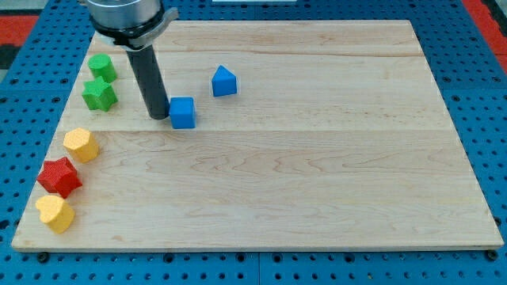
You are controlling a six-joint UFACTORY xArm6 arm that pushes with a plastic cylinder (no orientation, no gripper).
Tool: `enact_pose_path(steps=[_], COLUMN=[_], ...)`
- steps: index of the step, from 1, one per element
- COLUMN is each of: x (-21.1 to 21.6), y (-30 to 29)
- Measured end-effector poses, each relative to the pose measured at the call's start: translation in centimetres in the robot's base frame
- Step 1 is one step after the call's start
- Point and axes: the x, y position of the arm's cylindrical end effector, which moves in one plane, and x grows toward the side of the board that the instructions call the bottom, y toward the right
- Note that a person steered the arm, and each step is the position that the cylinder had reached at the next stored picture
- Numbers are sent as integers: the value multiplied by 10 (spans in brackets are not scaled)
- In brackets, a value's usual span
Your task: Place yellow hexagon to the bottom of the blue cube
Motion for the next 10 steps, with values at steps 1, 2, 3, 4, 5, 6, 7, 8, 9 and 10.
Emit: enact_pose_path(steps=[1,2,3,4,5,6,7,8,9,10], x=[0,0,1,0,8,32,43,58,75,71], y=[20,37,17,-60,-112,-152,-170,-154,-144,-112])
